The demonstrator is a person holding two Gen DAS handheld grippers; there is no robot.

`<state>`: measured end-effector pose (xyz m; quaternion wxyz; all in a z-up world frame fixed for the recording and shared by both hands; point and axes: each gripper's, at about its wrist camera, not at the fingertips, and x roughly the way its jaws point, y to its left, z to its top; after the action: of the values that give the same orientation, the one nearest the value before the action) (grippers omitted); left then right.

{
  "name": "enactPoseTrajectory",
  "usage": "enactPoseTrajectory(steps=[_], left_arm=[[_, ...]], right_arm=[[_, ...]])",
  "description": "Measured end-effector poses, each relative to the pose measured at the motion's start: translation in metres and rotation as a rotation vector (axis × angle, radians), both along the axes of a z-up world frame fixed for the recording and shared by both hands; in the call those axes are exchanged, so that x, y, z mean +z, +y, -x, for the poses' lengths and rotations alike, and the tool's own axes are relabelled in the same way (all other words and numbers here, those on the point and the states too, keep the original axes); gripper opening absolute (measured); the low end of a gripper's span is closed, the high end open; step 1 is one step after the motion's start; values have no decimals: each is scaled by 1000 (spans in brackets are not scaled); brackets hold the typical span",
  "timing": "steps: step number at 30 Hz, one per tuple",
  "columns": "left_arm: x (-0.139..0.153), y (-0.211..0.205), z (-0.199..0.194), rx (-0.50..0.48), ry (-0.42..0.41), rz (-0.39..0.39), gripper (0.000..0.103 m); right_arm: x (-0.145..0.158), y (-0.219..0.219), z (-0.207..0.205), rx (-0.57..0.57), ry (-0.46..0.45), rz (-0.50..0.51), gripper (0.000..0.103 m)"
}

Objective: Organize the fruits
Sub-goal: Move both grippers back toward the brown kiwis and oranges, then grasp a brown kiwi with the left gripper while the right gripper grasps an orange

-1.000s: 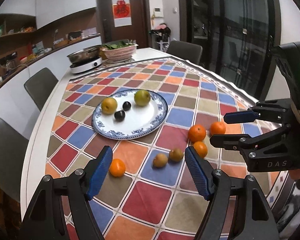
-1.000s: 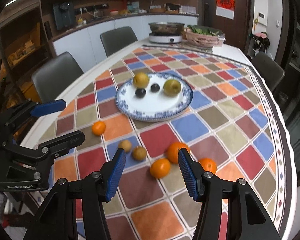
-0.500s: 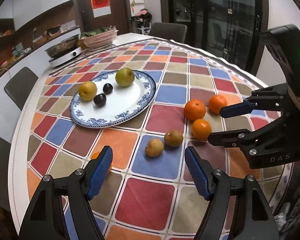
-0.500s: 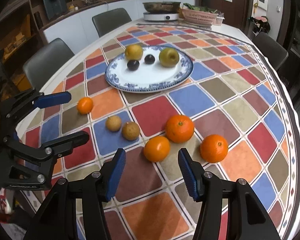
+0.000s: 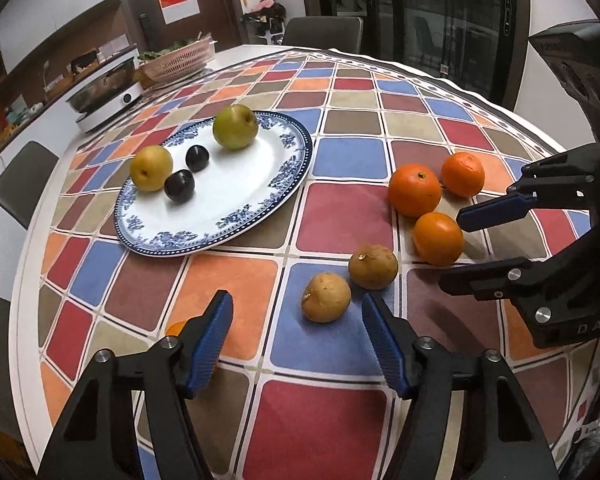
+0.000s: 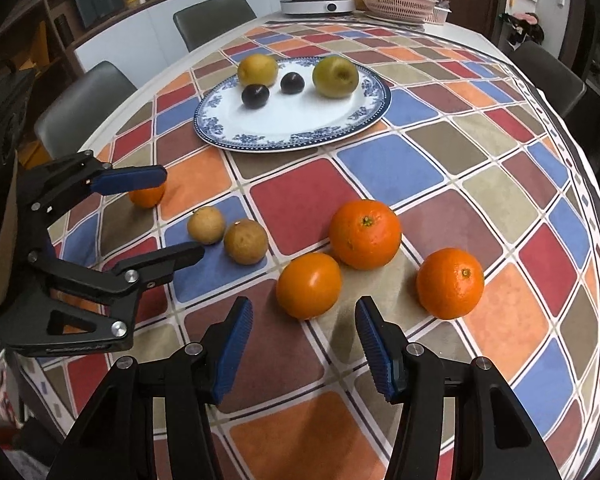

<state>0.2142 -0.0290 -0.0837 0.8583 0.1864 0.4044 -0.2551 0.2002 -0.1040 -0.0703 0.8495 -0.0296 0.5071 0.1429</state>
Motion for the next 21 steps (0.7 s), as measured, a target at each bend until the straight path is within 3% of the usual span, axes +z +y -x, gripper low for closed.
enactPoseTrajectory(steps=[16, 21], left_arm=[[-6, -3, -8, 37, 66, 77, 28], [-6, -4, -8, 65, 74, 80, 27]], right_arm=[[-7, -3, -10, 5, 16, -37, 36], [-7, -5, -11, 4, 5, -54, 36]])
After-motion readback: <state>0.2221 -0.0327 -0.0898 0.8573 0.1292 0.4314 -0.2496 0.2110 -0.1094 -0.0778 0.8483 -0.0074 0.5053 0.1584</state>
